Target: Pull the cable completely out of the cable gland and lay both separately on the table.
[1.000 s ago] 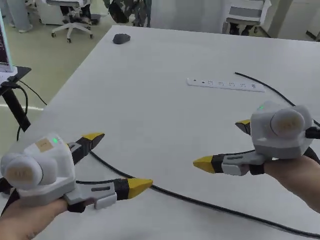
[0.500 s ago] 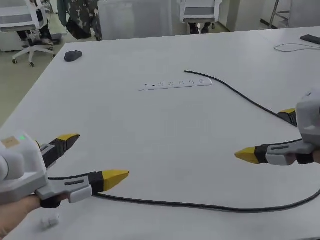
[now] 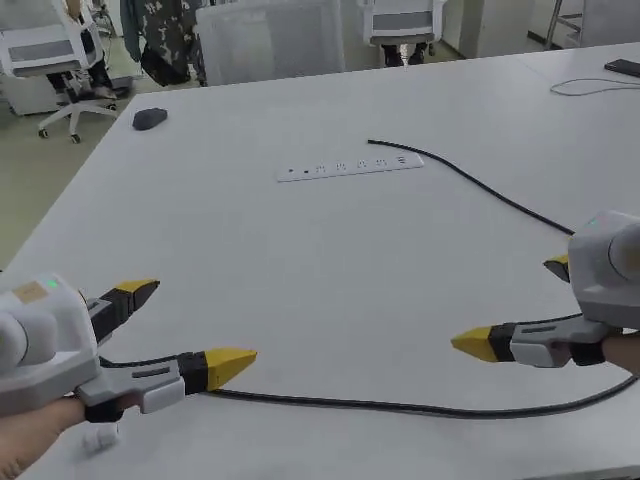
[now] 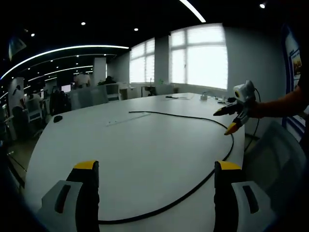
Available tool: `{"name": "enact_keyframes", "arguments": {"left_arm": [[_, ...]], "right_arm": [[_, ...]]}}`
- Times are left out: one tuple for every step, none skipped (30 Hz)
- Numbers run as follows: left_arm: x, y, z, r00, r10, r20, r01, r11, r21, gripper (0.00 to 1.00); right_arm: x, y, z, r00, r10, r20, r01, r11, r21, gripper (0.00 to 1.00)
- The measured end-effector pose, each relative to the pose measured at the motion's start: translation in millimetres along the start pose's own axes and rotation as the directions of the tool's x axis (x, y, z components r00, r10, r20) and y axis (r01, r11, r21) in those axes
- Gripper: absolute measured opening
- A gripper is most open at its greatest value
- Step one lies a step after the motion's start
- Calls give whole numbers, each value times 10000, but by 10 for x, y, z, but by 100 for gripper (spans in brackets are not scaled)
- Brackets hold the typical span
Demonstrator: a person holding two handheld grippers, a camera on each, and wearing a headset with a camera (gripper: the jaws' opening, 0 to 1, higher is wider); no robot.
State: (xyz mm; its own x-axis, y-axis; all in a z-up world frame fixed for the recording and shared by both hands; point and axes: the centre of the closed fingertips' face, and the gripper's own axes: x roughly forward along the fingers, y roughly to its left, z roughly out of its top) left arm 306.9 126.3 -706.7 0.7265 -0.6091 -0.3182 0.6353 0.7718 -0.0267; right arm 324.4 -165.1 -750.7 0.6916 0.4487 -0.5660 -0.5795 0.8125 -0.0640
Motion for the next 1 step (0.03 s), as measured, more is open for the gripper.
{"name": "enact_keyframes", "arguments": {"left_arm": [[-5,2,0,10000,6,-8,-6,10000,-11,99]], "right_arm": [[15,-1,-27,10000,7,-85,-7,10000,27,99]]}}
